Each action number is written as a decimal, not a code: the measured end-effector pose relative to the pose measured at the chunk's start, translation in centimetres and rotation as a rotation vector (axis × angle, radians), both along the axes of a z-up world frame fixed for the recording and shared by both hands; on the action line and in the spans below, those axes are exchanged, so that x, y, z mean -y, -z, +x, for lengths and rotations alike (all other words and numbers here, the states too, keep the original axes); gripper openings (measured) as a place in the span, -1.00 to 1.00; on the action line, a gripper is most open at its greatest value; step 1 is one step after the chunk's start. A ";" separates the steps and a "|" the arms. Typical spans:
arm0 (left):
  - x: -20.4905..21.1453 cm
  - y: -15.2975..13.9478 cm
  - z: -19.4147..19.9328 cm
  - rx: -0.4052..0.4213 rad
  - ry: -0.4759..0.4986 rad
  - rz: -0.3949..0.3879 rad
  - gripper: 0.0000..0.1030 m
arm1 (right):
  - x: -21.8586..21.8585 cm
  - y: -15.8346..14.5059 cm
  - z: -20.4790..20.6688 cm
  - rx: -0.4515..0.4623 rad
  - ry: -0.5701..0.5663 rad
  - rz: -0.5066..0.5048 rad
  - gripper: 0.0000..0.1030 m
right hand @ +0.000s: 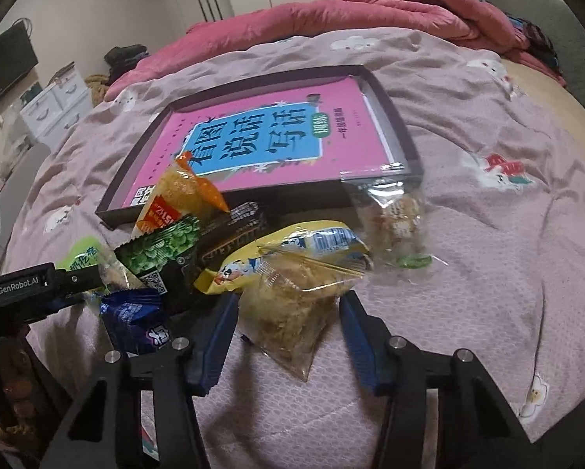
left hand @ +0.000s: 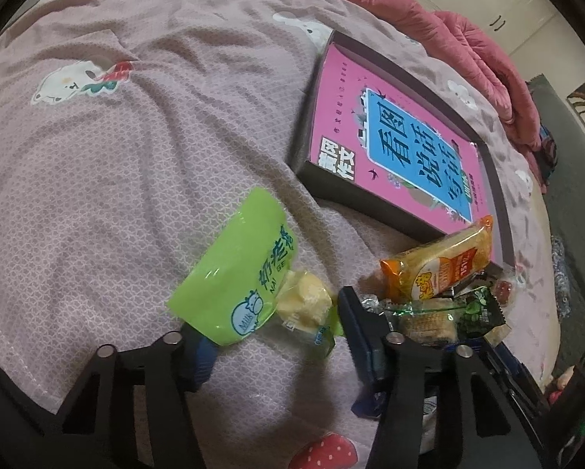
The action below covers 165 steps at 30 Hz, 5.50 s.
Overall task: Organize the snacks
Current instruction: 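Grasp the green milk-snack bag with the left tool while the right tool grasps the clear floss bag, then carry the green bag with the left tool while the right tool carries the floss bag into the tray, then open the left tool on the tray while the right tool releases the floss bag there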
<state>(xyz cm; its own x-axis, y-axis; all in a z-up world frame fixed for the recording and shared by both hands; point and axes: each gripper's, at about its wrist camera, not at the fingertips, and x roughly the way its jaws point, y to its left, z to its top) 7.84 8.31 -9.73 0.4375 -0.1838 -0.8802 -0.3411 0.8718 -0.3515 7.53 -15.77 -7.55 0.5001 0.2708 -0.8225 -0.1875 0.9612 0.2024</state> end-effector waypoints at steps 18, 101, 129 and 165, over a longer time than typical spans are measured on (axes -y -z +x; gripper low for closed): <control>0.7 -0.8 -1.1 0.058 0.095 -0.026 -0.31 | 1.5 -1.4 -0.7 0.063 -0.001 0.062 -0.21; 3.7 -1.8 8.8 0.191 0.268 0.082 -0.30 | 2.5 -2.7 8.7 0.198 0.113 0.063 -0.21; 3.6 -1.7 8.8 0.193 0.271 0.077 -0.30 | 1.8 -1.5 9.0 0.158 0.086 0.033 -0.21; 2.5 -4.6 6.4 0.253 0.255 0.092 0.44 | 2.5 -3.6 6.5 0.199 0.063 0.092 0.05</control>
